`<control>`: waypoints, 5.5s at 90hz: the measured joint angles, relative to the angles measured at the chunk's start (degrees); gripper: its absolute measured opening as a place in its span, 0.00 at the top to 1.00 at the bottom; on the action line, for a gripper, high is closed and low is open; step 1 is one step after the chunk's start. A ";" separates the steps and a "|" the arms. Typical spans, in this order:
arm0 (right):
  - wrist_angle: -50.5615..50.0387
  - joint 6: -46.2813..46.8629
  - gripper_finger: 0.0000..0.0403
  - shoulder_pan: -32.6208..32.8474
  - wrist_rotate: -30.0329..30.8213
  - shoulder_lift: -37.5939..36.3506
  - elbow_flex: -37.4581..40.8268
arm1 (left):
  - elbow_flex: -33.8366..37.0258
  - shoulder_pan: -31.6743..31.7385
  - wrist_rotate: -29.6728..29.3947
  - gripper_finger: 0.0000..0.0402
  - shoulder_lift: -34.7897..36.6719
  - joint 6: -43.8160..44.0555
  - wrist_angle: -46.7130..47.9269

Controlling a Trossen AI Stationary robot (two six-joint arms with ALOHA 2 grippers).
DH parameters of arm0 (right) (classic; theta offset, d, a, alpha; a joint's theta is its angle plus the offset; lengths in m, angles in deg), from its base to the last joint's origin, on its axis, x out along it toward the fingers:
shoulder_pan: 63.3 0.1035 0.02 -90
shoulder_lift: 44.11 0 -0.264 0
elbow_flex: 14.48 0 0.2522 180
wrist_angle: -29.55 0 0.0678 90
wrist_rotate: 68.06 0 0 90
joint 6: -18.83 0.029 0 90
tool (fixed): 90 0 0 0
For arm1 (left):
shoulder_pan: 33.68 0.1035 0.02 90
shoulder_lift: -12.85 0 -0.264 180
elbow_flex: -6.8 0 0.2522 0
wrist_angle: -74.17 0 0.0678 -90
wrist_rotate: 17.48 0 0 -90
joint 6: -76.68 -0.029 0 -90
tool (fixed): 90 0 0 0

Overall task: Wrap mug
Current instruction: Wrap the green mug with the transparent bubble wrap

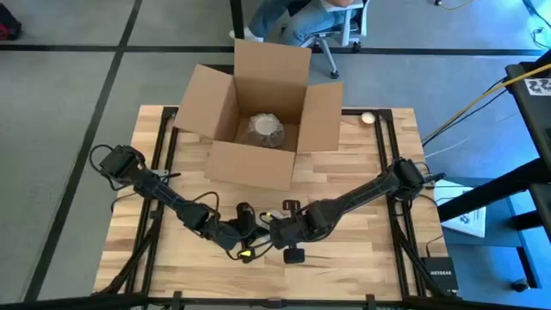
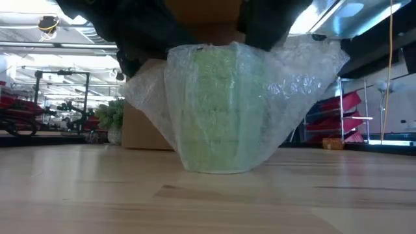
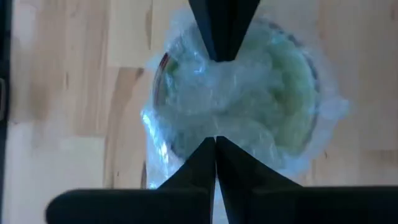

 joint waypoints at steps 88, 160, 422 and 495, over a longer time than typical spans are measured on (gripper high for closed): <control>-11.57 -4.77 1.00 -2.31 -2.32 5.44 -13.10 | 0.00 0.00 0.11 1.00 0.00 -0.04 0.28; 11.85 -4.26 1.00 -3.18 -1.56 6.22 2.18 | 0.09 0.07 -0.17 1.00 -0.02 -0.02 -0.05; 37.31 -7.66 1.00 4.67 14.80 -13.28 24.79 | 0.02 -0.02 0.24 1.00 -0.02 -0.51 -0.08; 22.07 15.87 1.00 14.52 31.31 -15.76 31.17 | 0.02 -0.15 0.25 1.00 -0.02 -1.07 -0.34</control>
